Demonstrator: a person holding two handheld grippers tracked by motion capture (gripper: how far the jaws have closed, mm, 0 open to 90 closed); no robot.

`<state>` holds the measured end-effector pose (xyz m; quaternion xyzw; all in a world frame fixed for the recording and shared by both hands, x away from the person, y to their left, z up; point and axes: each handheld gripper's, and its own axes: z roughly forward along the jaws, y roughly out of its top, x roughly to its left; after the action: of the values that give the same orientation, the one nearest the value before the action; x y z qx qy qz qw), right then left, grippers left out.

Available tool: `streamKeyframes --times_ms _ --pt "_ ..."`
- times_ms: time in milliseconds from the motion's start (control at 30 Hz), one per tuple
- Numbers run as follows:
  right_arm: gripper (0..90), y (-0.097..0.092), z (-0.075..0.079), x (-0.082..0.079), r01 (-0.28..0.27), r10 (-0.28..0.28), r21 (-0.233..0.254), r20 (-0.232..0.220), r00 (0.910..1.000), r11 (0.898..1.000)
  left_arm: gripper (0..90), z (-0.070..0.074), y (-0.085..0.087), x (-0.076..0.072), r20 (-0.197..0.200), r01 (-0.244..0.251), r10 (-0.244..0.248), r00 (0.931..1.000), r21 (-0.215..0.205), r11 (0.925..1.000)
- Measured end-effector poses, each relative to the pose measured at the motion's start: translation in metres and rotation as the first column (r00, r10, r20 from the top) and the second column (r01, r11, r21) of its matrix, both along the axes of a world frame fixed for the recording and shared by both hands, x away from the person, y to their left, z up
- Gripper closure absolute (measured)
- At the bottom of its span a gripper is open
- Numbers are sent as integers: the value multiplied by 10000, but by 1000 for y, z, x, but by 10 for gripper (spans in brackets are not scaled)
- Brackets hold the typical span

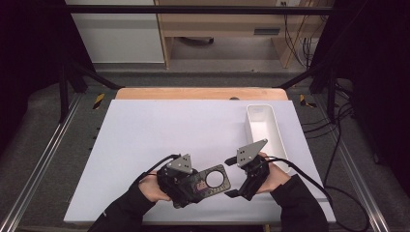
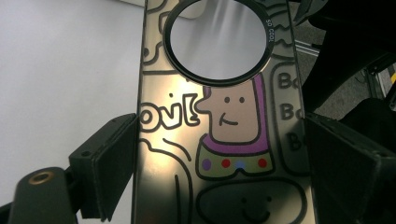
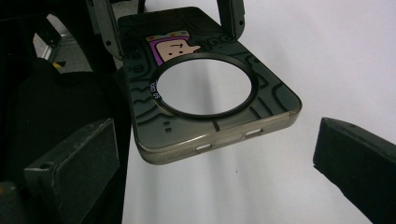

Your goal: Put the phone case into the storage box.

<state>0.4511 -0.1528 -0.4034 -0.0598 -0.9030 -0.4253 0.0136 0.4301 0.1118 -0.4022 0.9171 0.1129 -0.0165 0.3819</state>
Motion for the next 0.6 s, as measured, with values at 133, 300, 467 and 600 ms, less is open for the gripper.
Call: streamKeyframes --times_ms 133,300,467,600 --pt "4 2 -3 1 -117 116 -19 -57 9999 9999 116 0 -3 -2 29 181 -181 9998 3 9998" --pt "4 7 -8 0 -285 290 271 -191 9994 9992 116 1 -6 -4 110 257 -256 9996 -39 9997" --pt "5 9 -10 -3 -394 403 404 -213 9990 9984 116 1 -7 -5 140 389 -388 9991 -90 9992" --pt "5 10 -11 -5 -477 486 402 -232 9985 9981 116 1 -8 -6 115 502 -501 9987 -120 9987"
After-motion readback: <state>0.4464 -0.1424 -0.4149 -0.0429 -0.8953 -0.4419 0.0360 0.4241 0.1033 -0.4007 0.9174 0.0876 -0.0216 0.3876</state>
